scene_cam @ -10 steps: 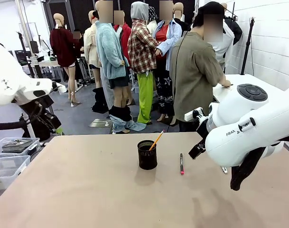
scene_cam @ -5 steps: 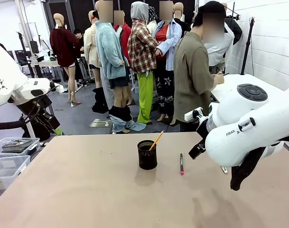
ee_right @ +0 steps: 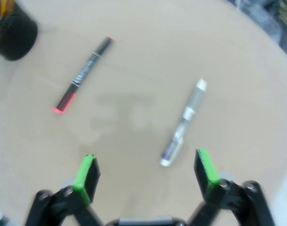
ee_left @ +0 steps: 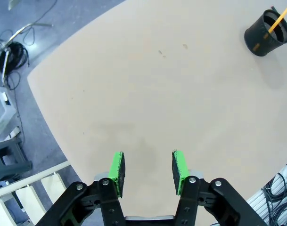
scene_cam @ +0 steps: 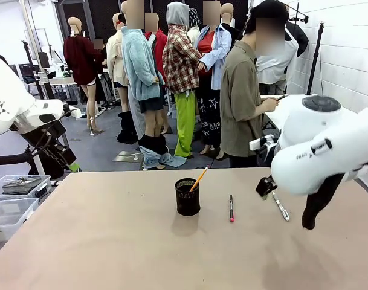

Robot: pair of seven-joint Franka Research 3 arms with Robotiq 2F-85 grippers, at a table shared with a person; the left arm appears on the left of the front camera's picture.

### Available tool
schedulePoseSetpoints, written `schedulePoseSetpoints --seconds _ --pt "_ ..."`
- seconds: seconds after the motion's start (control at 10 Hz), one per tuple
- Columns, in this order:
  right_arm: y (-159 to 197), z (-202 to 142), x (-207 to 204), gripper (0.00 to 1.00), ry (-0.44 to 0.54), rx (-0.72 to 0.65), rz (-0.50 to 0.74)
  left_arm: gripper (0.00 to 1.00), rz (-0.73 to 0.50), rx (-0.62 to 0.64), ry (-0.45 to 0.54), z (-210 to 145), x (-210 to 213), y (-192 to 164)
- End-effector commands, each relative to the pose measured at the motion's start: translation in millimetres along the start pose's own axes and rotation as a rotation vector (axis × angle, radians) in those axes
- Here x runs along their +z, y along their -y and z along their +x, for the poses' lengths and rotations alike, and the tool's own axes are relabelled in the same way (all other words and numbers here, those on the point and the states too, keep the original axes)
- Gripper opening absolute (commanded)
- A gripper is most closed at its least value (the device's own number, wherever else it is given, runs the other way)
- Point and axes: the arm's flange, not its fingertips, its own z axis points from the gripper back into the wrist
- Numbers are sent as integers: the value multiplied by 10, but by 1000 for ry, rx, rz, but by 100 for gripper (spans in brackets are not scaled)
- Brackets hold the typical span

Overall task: Place the pens into the pen holder.
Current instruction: Pick up a writing instrument from the table and place it into the Pen holder.

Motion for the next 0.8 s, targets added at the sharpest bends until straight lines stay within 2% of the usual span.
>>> schedulePoseSetpoints --seconds 0.0,0.3,0.7 --pt "36 401 -110 100 -156 -80 1 54 16 -3 -1 20 1 -21" --pt "269 604 -476 100 -325 -172 -15 54 16 -3 -1 20 1 -21" --pt "459 610 -861 100 -360 -258 14 54 16 -3 -1 20 1 -21"
